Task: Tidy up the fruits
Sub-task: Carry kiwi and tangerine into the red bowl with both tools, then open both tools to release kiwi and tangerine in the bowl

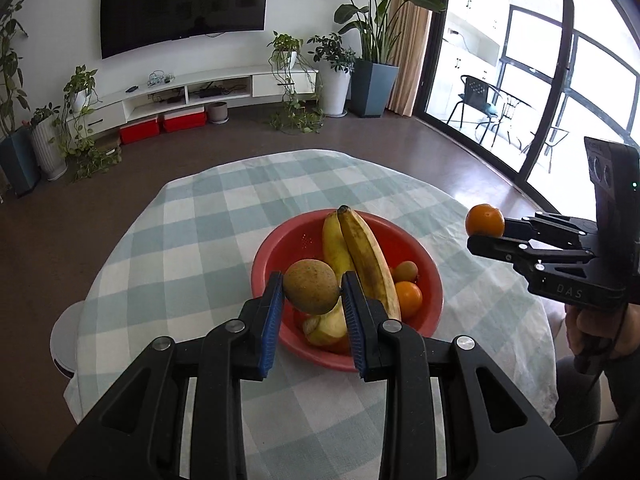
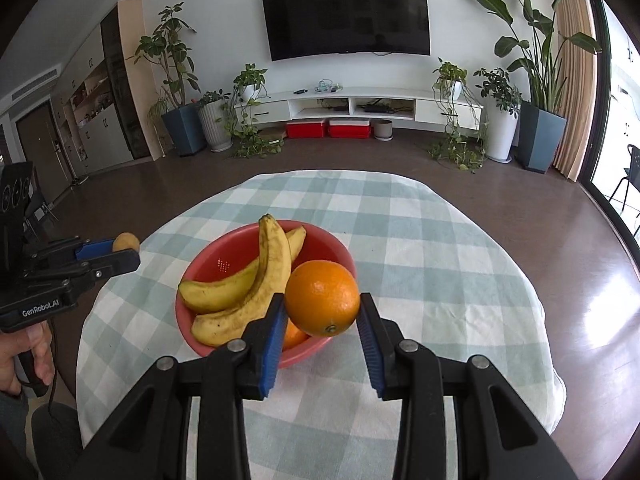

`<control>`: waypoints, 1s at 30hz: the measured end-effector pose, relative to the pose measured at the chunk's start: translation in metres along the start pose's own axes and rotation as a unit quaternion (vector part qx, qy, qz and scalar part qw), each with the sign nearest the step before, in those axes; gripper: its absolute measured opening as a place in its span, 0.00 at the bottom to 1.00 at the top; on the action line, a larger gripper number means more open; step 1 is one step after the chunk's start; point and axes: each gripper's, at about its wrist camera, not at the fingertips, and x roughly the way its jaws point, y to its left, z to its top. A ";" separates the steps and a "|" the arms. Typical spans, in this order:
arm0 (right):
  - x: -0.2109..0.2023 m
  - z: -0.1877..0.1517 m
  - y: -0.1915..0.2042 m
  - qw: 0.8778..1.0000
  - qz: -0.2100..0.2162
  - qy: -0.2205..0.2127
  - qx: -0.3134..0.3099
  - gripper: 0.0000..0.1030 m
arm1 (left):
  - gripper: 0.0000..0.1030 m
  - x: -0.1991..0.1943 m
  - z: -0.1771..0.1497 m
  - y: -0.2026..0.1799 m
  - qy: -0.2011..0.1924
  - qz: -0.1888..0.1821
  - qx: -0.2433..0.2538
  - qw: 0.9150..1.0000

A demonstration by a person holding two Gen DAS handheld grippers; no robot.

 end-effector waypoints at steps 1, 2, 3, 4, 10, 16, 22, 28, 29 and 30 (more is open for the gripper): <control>0.007 0.004 0.002 1.000 0.000 0.004 -0.003 0.37 | 0.26 0.008 0.005 0.001 0.006 0.001 0.005 1.000; 0.014 0.006 0.003 1.000 0.001 0.009 -0.006 0.37 | 0.26 0.017 0.011 0.001 0.012 0.003 0.010 1.000; 0.022 0.007 0.004 1.000 0.002 0.016 -0.007 0.37 | 0.26 0.026 0.015 0.000 0.018 0.007 0.016 1.000; 0.031 0.009 0.005 1.000 0.001 0.023 -0.009 0.37 | 0.26 0.035 0.018 0.001 0.025 0.008 0.021 0.999; 0.070 0.008 0.008 0.998 -0.006 0.058 -0.024 0.37 | 0.26 0.085 0.024 0.006 0.061 0.008 0.031 0.998; 0.093 0.005 0.005 0.997 -0.007 0.078 -0.026 0.37 | 0.27 0.116 0.019 0.004 0.087 -0.004 0.041 0.995; 0.098 0.003 0.013 0.996 -0.011 0.079 -0.046 0.37 | 0.27 0.132 0.008 0.006 0.101 0.000 0.033 0.994; 0.099 0.000 0.015 0.996 -0.014 0.077 -0.046 0.37 | 0.27 0.134 0.007 0.008 0.103 0.004 0.027 0.994; 0.098 0.000 0.015 0.996 -0.014 0.075 -0.047 0.37 | 0.27 0.133 0.006 0.009 0.102 0.004 0.026 0.994; 0.097 0.000 0.016 0.996 -0.015 0.074 -0.047 0.37 | 0.27 0.133 0.006 0.009 0.101 0.003 0.023 0.995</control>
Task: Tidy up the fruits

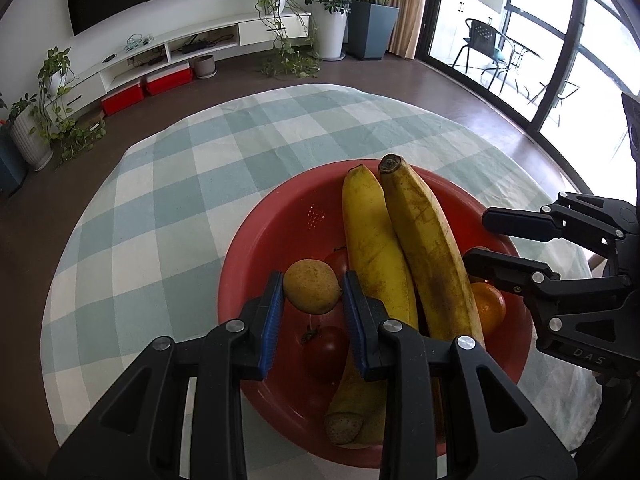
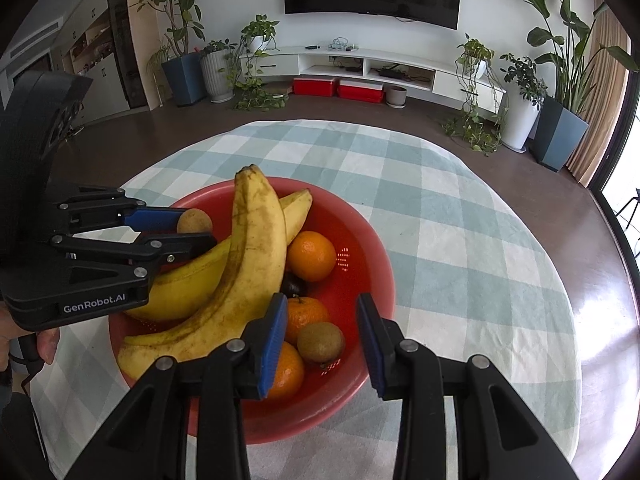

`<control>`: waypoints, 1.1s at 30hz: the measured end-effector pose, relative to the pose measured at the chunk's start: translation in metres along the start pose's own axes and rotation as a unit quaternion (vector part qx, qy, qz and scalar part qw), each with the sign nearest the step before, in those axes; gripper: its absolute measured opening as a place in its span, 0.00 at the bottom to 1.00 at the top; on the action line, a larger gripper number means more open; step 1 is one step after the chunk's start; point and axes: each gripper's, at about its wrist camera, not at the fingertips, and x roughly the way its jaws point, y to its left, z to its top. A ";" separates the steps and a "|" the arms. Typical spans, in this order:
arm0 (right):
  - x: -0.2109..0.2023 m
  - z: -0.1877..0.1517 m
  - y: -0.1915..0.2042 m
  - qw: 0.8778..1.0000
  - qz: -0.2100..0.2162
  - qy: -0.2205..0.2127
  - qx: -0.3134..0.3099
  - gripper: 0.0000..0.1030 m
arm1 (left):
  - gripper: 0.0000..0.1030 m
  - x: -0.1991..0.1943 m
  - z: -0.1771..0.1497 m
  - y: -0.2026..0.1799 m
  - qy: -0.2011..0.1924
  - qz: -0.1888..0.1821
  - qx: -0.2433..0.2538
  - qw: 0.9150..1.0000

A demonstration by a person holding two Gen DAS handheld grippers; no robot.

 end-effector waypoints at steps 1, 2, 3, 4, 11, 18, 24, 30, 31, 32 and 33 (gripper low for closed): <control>-0.001 0.000 0.000 1.000 -0.001 -0.001 0.000 0.37 | 0.27 -0.001 -0.001 0.000 -0.001 -0.001 -0.002 1.000; -0.002 -0.001 0.000 1.000 -0.001 -0.002 0.001 0.37 | 0.27 -0.001 -0.001 0.001 -0.002 -0.001 -0.004 1.000; -0.004 -0.002 0.000 1.000 -0.001 -0.004 0.002 0.37 | 0.27 -0.001 -0.001 0.001 -0.002 0.000 -0.004 1.000; -0.006 -0.003 -0.001 1.000 -0.002 -0.006 0.004 0.37 | 0.27 -0.001 -0.001 0.001 -0.002 0.000 -0.005 1.000; -0.031 -0.014 0.000 0.999 -0.001 -0.032 0.016 0.45 | 0.41 -0.009 -0.004 0.003 -0.013 0.012 -0.013 1.000; -0.071 -0.033 0.005 0.997 -0.004 -0.075 0.025 0.59 | 0.85 -0.058 -0.024 -0.007 -0.074 0.017 -0.027 0.997; -0.111 -0.070 0.008 0.990 -0.002 -0.127 0.060 0.89 | 1.00 -0.122 -0.078 -0.037 -0.148 0.049 -0.034 0.987; -0.147 -0.110 0.011 0.980 -0.020 -0.171 0.099 0.96 | 1.00 -0.177 -0.142 -0.097 -0.182 0.115 -0.023 0.976; -0.156 -0.115 0.012 0.977 -0.027 -0.183 0.105 1.00 | 1.00 -0.186 -0.152 -0.107 -0.190 0.133 -0.030 0.972; -0.164 -0.120 0.013 0.974 -0.034 -0.196 0.112 1.00 | 1.00 -0.196 -0.160 -0.116 -0.199 0.158 -0.040 0.966; -0.172 -0.123 0.014 0.971 -0.039 -0.208 0.115 1.00 | 1.00 -0.206 -0.167 -0.125 -0.210 0.180 -0.048 0.960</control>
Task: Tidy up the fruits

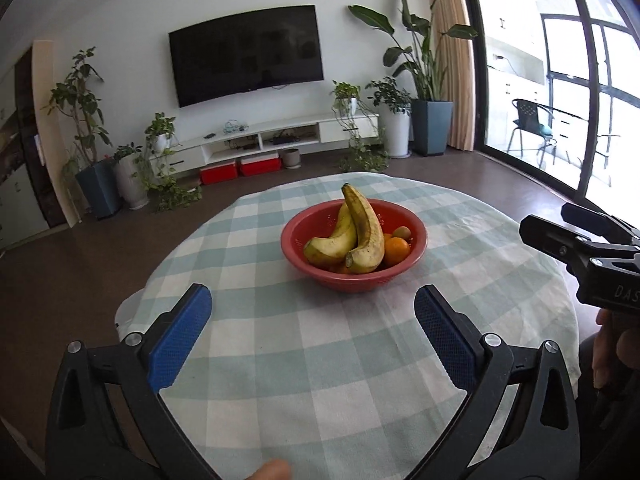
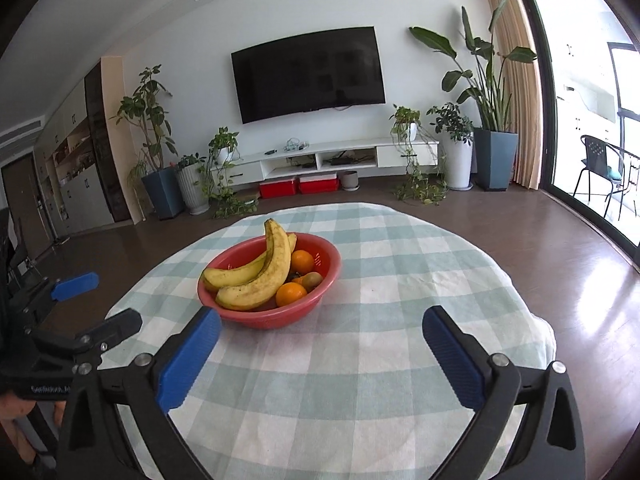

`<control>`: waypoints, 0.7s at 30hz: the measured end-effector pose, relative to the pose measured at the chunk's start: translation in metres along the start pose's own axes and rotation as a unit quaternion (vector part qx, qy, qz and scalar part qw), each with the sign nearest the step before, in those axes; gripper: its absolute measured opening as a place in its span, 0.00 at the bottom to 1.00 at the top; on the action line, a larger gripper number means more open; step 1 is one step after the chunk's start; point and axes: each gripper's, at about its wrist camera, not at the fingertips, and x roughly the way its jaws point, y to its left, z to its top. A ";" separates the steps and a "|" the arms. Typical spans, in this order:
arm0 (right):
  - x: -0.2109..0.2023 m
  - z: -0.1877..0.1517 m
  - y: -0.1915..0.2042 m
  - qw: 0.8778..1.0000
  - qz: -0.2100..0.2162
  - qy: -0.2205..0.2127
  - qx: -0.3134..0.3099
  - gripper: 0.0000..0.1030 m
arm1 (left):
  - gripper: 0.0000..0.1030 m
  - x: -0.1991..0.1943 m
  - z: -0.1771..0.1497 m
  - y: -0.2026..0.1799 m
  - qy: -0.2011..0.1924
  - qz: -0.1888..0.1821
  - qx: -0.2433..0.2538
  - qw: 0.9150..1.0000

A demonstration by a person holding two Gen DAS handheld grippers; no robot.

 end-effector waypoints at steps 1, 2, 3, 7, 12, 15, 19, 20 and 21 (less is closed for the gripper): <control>-0.008 0.001 0.000 1.000 -0.005 -0.010 0.000 1.00 | 1.00 -0.012 -0.001 -0.004 -0.008 0.013 -0.002 1.000; -0.016 0.003 0.001 1.000 -0.012 -0.019 -0.002 1.00 | 1.00 -0.022 -0.001 -0.008 -0.011 0.016 -0.004 1.000; -0.023 0.005 0.002 0.999 -0.019 -0.028 -0.004 1.00 | 1.00 -0.029 0.000 -0.011 -0.010 0.015 -0.006 1.000; -0.056 0.012 0.005 0.998 -0.028 -0.058 -0.013 1.00 | 1.00 -0.044 0.003 -0.013 0.005 0.031 -0.028 0.999; -0.077 0.018 0.005 0.998 -0.042 -0.028 -0.022 1.00 | 1.00 -0.047 -0.003 -0.011 0.054 0.072 -0.050 0.995; -0.086 0.013 0.002 0.999 -0.039 -0.016 -0.010 1.00 | 1.00 -0.044 -0.010 -0.012 0.070 0.082 -0.046 0.993; -0.092 0.007 0.003 0.999 -0.034 -0.013 -0.011 1.00 | 1.00 -0.039 -0.016 -0.011 0.081 0.055 -0.058 0.994; -0.093 0.006 0.005 0.999 -0.036 -0.013 -0.014 1.00 | 1.00 -0.039 -0.017 -0.012 0.082 0.051 -0.057 0.994; -0.094 0.006 0.006 0.999 -0.036 -0.015 -0.016 1.00 | 1.00 -0.037 -0.018 -0.013 0.084 0.051 -0.055 0.994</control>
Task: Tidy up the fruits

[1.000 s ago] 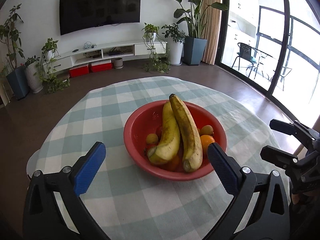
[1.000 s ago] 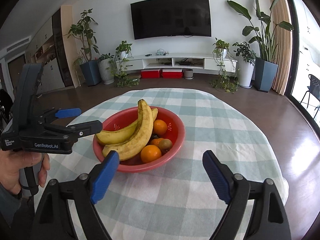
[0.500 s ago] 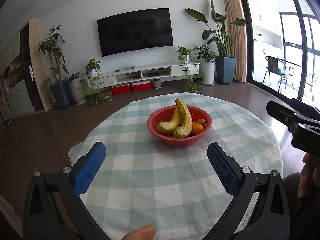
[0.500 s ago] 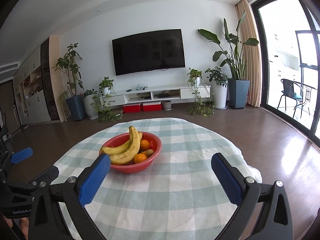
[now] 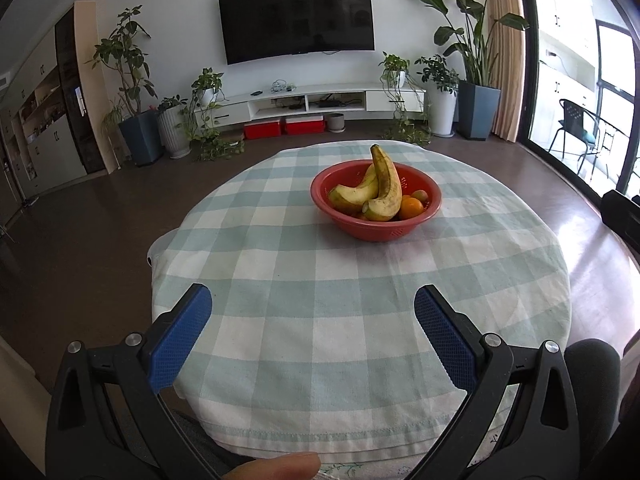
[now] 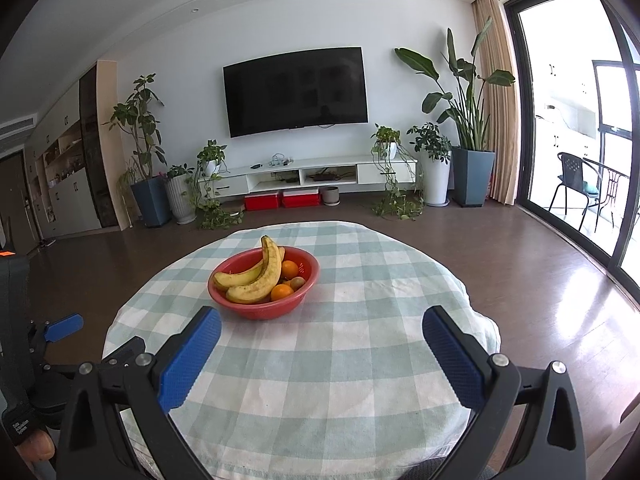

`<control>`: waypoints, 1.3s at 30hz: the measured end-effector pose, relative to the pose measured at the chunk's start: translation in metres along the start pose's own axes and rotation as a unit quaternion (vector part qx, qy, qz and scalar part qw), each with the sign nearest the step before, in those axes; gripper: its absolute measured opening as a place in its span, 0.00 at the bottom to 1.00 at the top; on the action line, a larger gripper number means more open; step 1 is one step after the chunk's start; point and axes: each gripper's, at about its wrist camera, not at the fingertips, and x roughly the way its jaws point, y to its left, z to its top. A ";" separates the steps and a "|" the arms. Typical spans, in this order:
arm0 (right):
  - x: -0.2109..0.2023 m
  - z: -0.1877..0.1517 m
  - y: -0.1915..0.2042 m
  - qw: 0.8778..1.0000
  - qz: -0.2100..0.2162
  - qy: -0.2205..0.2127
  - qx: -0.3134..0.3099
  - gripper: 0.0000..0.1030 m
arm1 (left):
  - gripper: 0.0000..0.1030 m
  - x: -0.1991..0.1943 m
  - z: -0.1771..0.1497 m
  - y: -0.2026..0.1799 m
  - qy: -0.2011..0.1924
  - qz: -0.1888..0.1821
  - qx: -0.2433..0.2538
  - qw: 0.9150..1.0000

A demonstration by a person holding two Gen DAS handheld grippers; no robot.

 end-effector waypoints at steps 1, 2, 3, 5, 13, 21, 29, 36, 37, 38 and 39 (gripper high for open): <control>-0.001 0.000 0.001 1.000 0.000 -0.001 -0.002 1.00 | 1.00 0.003 0.000 -0.002 0.002 0.000 0.002 1.000; -0.002 -0.001 0.002 1.000 -0.002 0.001 -0.004 1.00 | 1.00 0.004 -0.001 -0.002 0.006 -0.002 0.002 1.000; -0.002 -0.001 0.003 1.000 -0.005 0.004 -0.006 1.00 | 1.00 0.006 -0.002 -0.003 0.009 -0.004 0.000 1.000; -0.003 -0.002 0.007 1.000 -0.009 0.007 -0.013 1.00 | 1.00 0.010 -0.004 -0.003 0.016 -0.011 -0.006 1.000; 0.008 -0.015 0.017 0.998 -0.018 0.054 -0.018 1.00 | 1.00 0.016 -0.007 0.001 0.022 -0.014 -0.015 1.000; 0.016 -0.025 0.026 0.997 -0.014 0.074 -0.026 1.00 | 1.00 0.023 -0.009 0.004 0.025 -0.017 -0.025 0.999; 0.019 -0.027 0.029 0.996 -0.017 0.081 -0.030 1.00 | 1.00 0.023 -0.010 0.004 0.027 -0.019 -0.023 0.999; 0.021 -0.030 0.030 0.996 -0.017 0.084 -0.031 1.00 | 1.00 0.024 -0.011 0.004 0.028 -0.020 -0.025 0.999; 0.021 -0.029 0.030 0.996 -0.017 0.083 -0.031 1.00 | 1.00 0.024 -0.011 0.004 0.027 -0.020 -0.024 0.999; 0.021 -0.029 0.030 0.996 -0.017 0.083 -0.030 1.00 | 1.00 0.024 -0.011 0.004 0.027 -0.020 -0.025 0.999; 0.021 -0.030 0.030 0.996 -0.017 0.085 -0.031 1.00 | 1.00 0.024 -0.011 0.004 0.027 -0.020 -0.025 0.999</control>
